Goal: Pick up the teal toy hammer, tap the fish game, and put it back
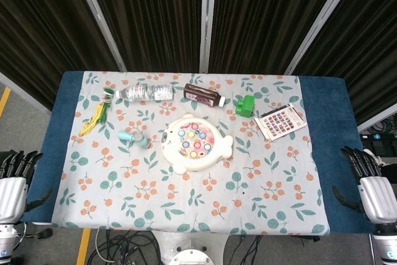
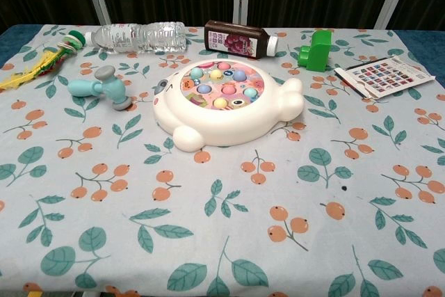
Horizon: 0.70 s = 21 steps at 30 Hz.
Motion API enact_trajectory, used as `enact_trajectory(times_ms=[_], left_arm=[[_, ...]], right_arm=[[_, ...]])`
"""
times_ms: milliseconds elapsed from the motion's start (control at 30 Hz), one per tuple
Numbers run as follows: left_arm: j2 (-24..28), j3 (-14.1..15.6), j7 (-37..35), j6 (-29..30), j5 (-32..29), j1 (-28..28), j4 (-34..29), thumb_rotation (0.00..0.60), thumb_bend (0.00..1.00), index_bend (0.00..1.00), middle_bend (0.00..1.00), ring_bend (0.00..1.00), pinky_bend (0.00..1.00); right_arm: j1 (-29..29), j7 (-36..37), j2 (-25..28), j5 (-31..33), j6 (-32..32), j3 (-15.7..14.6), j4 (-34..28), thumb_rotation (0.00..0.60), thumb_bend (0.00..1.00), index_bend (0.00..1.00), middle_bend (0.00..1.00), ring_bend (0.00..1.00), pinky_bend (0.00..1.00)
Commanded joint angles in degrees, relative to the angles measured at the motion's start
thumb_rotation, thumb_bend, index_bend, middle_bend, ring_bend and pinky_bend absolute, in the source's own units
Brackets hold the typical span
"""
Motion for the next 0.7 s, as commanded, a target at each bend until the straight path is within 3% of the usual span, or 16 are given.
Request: enact_trajectory(times_ms=[33,300,500,700], left_arm=[[0.0,-0.1,0.2,-0.1,0.3,0.0,-0.1,0.600,0.21,0.14,0.11,0.00,0.02],[0.3,-1.4,1.0,-2.6,2.1,-2.3,0.0,0.600,0.21,0.16,0.11,0.00,0.02],[1.0,-5.0,0.2,-12.7,3.4,-11.1,1.6,0.600,0.22,0.19,0.16,0.02,0.04],[-2.7,-9.6,-6.6,-26.4,1.1,-22.7,10.1,0.600,0.25,0.26,0.22,0.11,0.11]], right_arm=[[-0.1,0.1,0.0,0.0,0.2,-0.1,0.1,0.600,0.22,0.00,0.08,0.00,0.00],[-0.7,0.3,0.3,-0.5,1.6,-0.2,0.4,0.600,0.22,0.00,0.08,0.00,0.00],[-0.7,-0.6,1.0,-1.2,2.1,-0.3,-0.4,0.600,0.22,0.00,0.08,0.00,0.00],[-1.4,-2.4,2.0,-1.2,3.2,-0.3,-2.1,0.600,0.22,0.00,0.09,0.00,0.00]])
